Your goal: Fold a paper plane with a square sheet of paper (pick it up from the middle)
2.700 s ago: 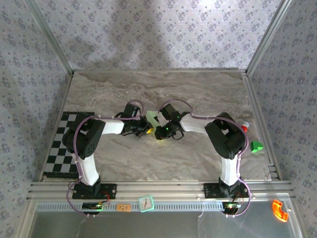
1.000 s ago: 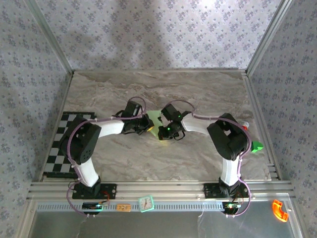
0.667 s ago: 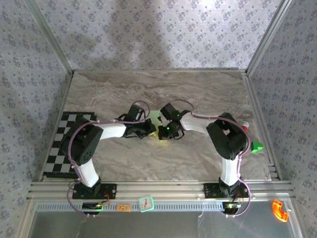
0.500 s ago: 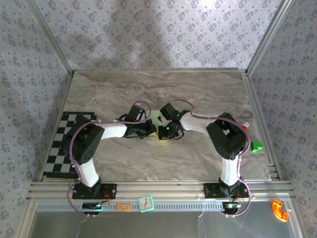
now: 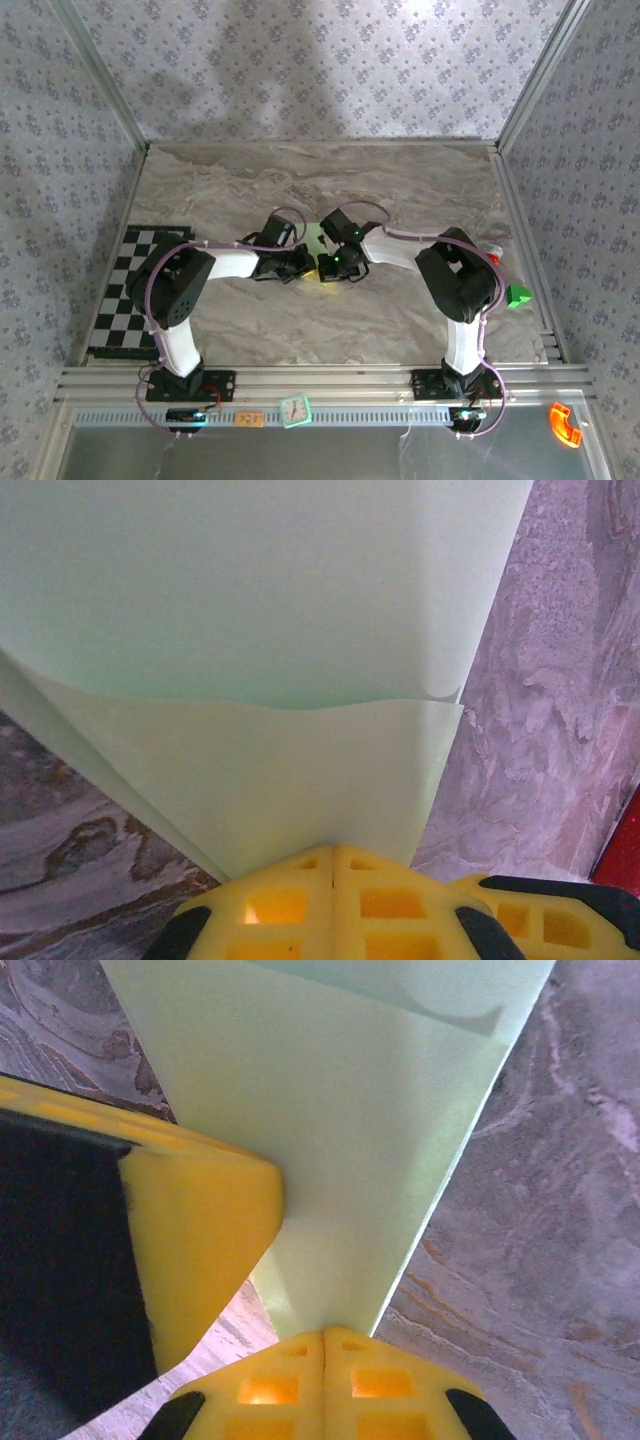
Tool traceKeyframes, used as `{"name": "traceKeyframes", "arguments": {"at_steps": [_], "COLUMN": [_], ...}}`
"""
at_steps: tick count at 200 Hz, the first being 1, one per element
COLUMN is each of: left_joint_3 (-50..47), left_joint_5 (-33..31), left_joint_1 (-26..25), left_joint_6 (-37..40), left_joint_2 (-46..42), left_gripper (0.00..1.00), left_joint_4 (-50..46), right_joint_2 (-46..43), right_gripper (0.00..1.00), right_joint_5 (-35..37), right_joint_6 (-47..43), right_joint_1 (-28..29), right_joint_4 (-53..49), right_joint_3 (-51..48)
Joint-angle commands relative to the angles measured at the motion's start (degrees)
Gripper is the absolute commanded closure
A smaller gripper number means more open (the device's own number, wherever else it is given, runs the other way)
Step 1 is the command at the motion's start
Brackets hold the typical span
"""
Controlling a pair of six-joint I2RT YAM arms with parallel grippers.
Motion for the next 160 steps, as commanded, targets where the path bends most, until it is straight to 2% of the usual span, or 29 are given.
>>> {"name": "traceKeyframes", "arguments": {"at_steps": [1, 96, 160], "left_joint_3": [0.64, 4.55, 5.56], "left_joint_5": [-5.88, -7.12, -5.55], "left_joint_1": [2.54, 9.73, 14.88], "left_joint_6": [-0.22, 2.33, 5.94], "left_joint_2": [1.98, 4.82, 4.47], "left_gripper": [1.00, 0.97, 0.94], "left_joint_4": [-4.24, -7.69, -8.25], "right_joint_2": [5.80, 7.49, 7.12], "right_gripper": [0.95, 0.95, 0.96], "right_joint_5": [11.09, 13.69, 13.95], "right_joint_6": [1.25, 2.06, 2.16], "right_joint_1": [0.11, 0.01, -0.23], "right_joint_4": [-8.41, -9.12, -9.34], "right_joint_3": [-3.88, -6.45, -6.67]}}
